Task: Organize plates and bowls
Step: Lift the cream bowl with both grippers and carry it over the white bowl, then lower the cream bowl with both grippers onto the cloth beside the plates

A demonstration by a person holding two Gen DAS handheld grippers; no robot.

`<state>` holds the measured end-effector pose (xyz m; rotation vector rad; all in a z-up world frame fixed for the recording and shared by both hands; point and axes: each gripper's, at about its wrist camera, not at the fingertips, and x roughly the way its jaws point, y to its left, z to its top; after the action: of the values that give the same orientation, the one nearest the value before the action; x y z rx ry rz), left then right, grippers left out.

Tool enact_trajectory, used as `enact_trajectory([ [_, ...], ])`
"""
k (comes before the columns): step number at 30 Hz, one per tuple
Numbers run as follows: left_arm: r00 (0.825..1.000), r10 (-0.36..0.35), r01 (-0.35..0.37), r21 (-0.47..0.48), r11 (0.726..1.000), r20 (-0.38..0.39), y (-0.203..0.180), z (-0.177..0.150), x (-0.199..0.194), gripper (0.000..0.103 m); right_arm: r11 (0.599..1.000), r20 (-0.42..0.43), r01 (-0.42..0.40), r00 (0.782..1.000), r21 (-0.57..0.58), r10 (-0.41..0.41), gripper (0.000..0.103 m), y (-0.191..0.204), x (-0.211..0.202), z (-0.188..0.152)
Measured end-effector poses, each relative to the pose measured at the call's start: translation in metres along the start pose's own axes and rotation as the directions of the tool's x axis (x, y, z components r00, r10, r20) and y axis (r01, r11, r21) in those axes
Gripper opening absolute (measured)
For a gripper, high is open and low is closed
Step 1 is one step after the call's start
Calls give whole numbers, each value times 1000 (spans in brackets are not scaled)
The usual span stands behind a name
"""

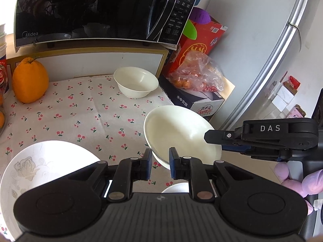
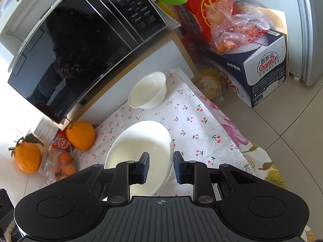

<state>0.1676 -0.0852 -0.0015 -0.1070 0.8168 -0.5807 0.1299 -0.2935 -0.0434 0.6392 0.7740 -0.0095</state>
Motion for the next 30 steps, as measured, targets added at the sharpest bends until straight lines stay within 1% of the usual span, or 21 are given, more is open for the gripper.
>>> enact_trajectory([
  [9, 999, 19, -20, -41, 999, -40, 0, -9, -13, 16, 999, -38, -6, 999, -34, 5, 25, 11, -19, -10],
  [14, 997, 25, -30, -65, 997, -68, 2, -13, -19, 16, 998, -75, 11, 997, -68, -16, 26, 19, -23, -17],
  [19, 996, 20, -26, -65, 998, -88, 2, -17, -24, 16, 996, -104, 21, 994, -86, -30, 26, 24, -27, -23],
  [26, 992, 25, -31, -41, 999, -127, -1, -26, -25, 16, 992, -136, 36, 989, -119, -52, 26, 27, -33, -31],
  [30, 989, 26, -31, -30, 999, -143, -4, -31, -25, 16, 989, -164, 59, 983, -137, -81, 26, 27, -32, -36],
])
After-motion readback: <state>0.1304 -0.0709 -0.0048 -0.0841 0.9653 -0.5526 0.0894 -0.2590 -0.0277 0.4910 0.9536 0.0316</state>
